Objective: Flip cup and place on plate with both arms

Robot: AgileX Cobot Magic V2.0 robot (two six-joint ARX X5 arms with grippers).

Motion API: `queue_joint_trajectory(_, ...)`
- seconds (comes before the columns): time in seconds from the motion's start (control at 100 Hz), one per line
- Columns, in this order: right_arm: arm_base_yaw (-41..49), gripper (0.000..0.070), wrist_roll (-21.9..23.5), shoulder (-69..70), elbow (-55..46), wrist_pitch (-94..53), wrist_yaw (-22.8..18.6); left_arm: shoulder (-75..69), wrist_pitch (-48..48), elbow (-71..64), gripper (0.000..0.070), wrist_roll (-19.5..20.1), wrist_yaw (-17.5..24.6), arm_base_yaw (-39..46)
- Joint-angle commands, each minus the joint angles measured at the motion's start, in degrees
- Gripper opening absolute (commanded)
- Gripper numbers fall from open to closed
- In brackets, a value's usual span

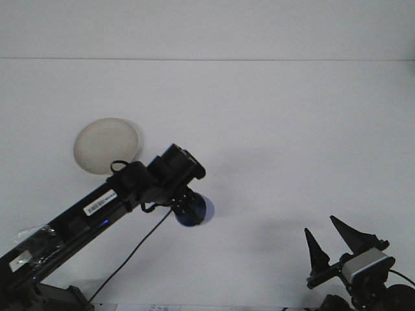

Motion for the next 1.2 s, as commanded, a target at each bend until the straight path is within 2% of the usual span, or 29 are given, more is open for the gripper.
queue_joint_trajectory(0.0, 0.5, 0.0443, 0.3, -0.2, 0.2, 0.4, -0.1, -1.2, -1.8, 5.2, 0.0006, 2.4, -2.1, 3.8)
queue_joint_trajectory(0.11, 0.5, 0.0443, 0.3, -0.2, 0.2, 0.4, 0.0, -1.5, -4.5, 10.2, 0.0006, 2.9, -4.3, 12.8)
queue_joint_trajectory(0.31, 0.5, 0.0443, 1.3, -0.2, 0.2, 0.4, 0.0, -0.5, -0.9, 11.6, 0.0006, 2.6, -4.5, 31.3)
queue_joint_trajectory(0.52, 0.5, 0.0443, 1.9, -0.2, 0.2, 0.4, 0.0, 6.1, 1.5, 11.6, 0.0006, 2.6, -4.5, 42.8)
queue_joint_trajectory(0.89, 0.5, 0.0443, 1.9, -0.2, 0.2, 0.4, 0.0, 20.9, 4.1, 11.7, 0.0007, 2.2, -4.5, 46.3)
queue_joint_trajectory(1.19, 0.5, 0.0443, 1.9, -0.2, 0.2, 0.4, 0.0, 24.2, 5.4, 11.7, 0.0008, 1.2, -4.5, 46.3)
